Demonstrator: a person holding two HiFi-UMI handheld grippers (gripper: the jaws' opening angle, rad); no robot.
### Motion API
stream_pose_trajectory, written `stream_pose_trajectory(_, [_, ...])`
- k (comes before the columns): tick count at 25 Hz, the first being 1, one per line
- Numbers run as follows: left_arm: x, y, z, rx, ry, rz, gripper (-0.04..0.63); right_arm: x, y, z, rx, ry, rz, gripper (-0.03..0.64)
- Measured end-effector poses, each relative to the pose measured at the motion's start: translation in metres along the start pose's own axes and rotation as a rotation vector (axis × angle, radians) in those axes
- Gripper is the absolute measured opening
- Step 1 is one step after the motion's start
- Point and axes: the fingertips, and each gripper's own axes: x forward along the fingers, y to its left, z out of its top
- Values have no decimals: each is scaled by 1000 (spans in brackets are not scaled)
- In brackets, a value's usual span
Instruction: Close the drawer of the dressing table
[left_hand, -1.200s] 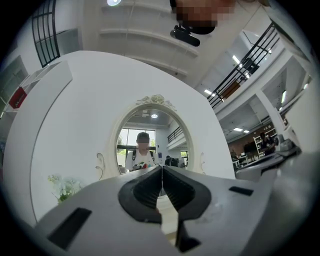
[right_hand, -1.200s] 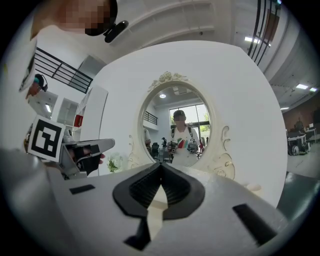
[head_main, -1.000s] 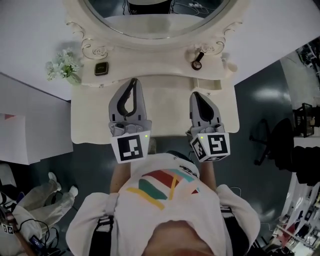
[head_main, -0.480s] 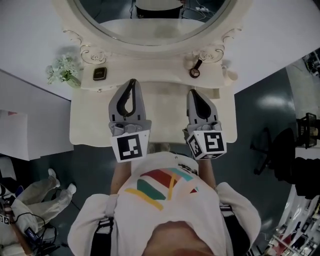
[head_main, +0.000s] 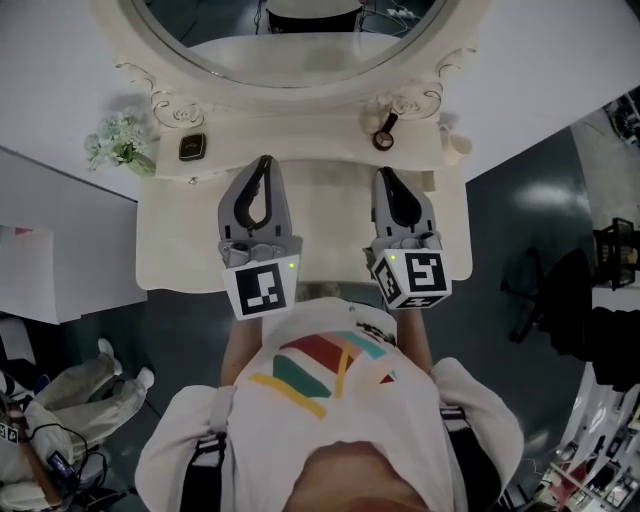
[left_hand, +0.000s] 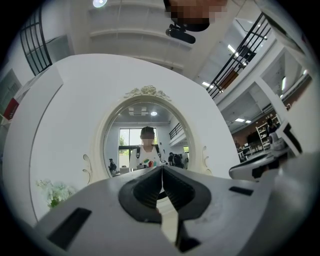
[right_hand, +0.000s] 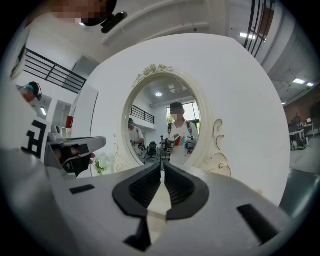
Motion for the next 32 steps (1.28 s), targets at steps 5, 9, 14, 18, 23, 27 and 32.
stream_pose_trajectory(5, [3, -11, -3, -3, 6, -28, 8, -5, -10, -3, -13, 14, -20, 18])
stream_pose_trajectory(9, [5, -20, -6, -8, 10, -55, 8, -9, -22, -9, -10, 41, -42, 56])
stream_pose_trajectory(14, [5, -31, -10, 2, 17, -83, 8, -17, -39, -26, 6, 88, -66, 107])
stream_pose_trajectory(18, [5, -34, -16, 13, 40, -89, 8, -24, -54, -48, -4, 144, -95, 124])
stream_pose_trajectory(23, [3, -37, -18, 26, 45, -90, 8, -31, -72, -84, 8, 233, -122, 166])
stream_pose_trajectory(27, [1, -42, -19, 47, 48, -97, 8, -35, -88, -116, 80, 288, -146, 187])
stream_pose_trajectory(32, [-1, -45, -22, 56, 64, -95, 8, -39, -106, -149, 74, 364, -185, 189])
